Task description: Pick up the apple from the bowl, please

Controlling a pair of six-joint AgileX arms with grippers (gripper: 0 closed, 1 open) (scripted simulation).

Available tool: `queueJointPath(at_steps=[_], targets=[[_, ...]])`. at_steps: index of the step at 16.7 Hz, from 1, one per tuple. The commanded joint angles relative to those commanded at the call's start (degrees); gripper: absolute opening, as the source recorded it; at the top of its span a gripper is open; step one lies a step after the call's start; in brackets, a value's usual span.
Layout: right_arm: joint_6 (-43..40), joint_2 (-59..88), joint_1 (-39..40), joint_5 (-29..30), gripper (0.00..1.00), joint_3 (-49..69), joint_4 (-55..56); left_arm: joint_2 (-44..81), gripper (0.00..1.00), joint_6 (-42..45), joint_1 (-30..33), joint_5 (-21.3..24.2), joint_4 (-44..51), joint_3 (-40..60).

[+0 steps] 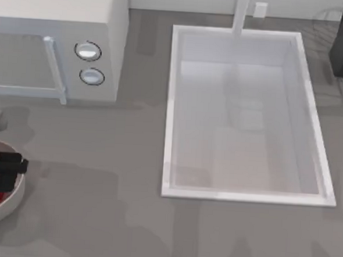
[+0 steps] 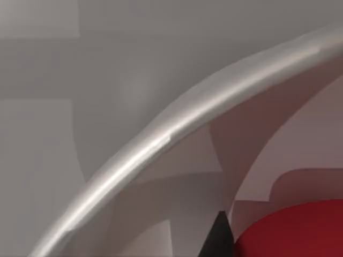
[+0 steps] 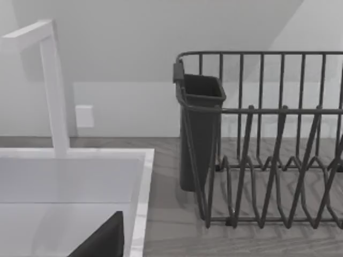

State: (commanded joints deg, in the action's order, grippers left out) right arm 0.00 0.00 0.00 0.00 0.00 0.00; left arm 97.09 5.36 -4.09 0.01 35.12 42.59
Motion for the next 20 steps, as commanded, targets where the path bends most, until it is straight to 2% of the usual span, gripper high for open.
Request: queueJointPath(at_steps=[5,18,20], targets=[[0.00,0.00,0.00,0.00,1.00,0.00,0.00,0.68,1.00,0.02,-0.03,0.00,-1.00,-0.70],[0.00,0.00,0.00,0.00,1.00,0.00,0.00,0.68,0.02,0.02,-0.03,0.00,-1.00,-0.70],[0.00,0.00,0.00,0.00,1.00,0.00,0.00,0.68,0.00,0.02,-0.03,0.00,-1.00,-0.70]])
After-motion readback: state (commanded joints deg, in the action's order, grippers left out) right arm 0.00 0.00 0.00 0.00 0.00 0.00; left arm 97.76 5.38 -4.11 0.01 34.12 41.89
